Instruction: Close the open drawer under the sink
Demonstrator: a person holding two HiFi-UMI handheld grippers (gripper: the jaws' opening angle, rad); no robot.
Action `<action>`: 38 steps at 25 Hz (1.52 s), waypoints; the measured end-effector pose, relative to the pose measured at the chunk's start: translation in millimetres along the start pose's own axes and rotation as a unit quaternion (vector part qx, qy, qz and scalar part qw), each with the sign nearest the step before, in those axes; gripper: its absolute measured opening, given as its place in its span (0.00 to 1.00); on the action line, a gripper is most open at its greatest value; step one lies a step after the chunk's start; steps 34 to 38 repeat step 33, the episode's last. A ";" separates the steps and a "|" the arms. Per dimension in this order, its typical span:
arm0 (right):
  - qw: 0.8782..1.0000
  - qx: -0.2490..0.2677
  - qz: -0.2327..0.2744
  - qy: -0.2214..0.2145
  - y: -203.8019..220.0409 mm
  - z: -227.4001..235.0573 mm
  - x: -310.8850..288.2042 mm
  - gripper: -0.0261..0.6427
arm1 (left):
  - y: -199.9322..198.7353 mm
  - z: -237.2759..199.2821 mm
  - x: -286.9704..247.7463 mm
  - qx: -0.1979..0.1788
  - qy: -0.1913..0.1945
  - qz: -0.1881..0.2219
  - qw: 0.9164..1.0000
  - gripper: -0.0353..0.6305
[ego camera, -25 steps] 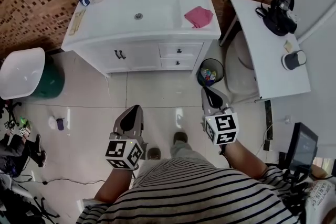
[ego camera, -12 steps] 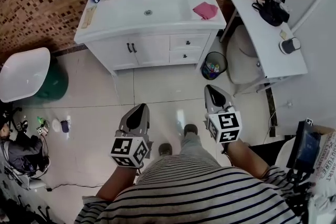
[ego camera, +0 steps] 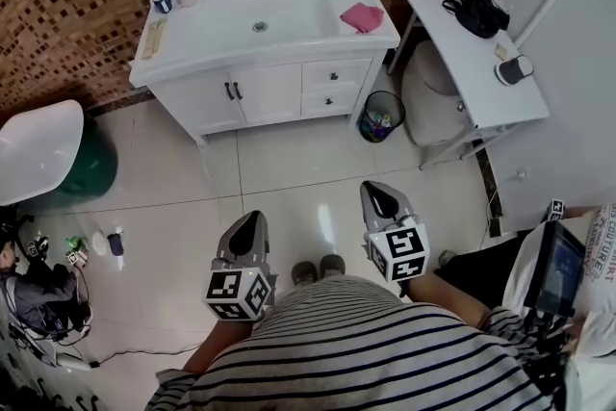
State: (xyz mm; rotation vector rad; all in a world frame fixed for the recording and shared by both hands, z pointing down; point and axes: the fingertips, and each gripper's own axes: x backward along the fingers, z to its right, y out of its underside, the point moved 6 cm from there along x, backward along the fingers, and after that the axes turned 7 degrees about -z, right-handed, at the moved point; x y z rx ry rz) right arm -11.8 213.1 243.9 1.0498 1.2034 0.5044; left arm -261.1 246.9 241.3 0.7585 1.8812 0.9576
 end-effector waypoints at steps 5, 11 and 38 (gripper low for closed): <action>0.999 -0.001 0.028 -0.015 -0.5 -5.0 7.2 0.04 | 1.4 11.5 -1.5 -0.010 0.007 -0.004 1.000 0.08; 1.000 -0.007 0.025 -0.012 4.6 2.1 14.0 0.04 | -3.0 16.1 -3.0 -0.016 0.003 -0.004 1.000 0.08; 0.999 0.001 0.029 -0.017 5.8 16.2 9.2 0.04 | -3.0 10.7 -6.7 -0.028 -0.022 0.002 0.999 0.08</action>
